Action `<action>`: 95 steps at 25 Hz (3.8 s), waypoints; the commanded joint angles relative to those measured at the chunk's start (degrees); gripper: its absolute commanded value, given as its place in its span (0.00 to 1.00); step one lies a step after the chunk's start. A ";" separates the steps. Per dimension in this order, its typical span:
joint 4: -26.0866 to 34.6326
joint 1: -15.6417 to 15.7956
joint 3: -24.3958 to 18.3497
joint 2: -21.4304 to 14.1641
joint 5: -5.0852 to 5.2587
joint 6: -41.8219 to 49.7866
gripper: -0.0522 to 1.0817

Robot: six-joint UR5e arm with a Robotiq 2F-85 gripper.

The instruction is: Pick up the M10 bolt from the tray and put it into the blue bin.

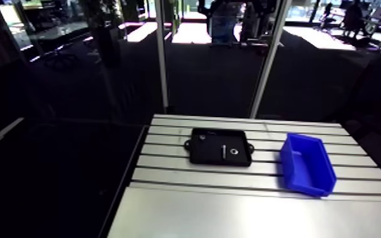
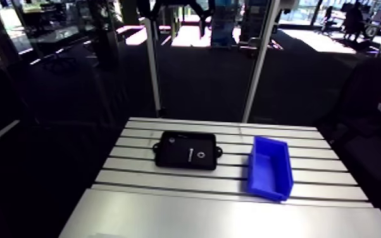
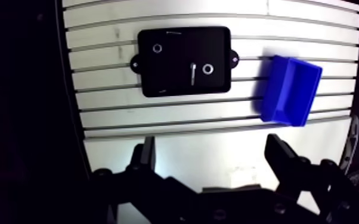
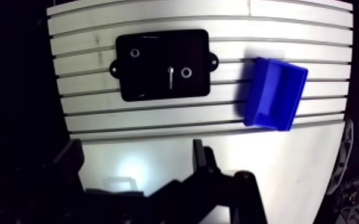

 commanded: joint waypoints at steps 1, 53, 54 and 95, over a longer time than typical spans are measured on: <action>-5.88 -1.45 4.67 0.46 0.04 -0.12 0.05; -41.31 -3.21 33.85 8.28 1.00 -5.92 0.05; -41.31 -3.21 33.94 8.55 1.00 -5.92 0.05; -41.14 -3.21 32.09 14.35 1.35 -5.13 0.38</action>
